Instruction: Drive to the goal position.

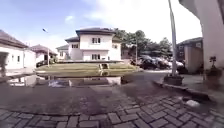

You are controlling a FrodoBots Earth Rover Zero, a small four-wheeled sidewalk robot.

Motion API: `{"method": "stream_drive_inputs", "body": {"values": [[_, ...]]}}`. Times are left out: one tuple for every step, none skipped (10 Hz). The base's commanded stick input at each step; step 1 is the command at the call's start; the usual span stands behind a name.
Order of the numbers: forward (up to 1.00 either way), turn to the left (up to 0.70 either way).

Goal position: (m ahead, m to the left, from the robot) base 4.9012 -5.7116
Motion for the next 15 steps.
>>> {"method": "stream_drive_inputs", "body": {"values": [[0.69,0.03],[0.69,0.03],[0.69,0.03],[0.69,0.03],[0.69,0.03],[0.69,0.03],[0.69,0.01],[0.69,-0.14],[0.69,-0.32],[0.69,-0.07],[0.69,0.02],[0.69,-0.03],[0.69,-0.24],[0.69,-0.35],[0.69,-0.35]]}}
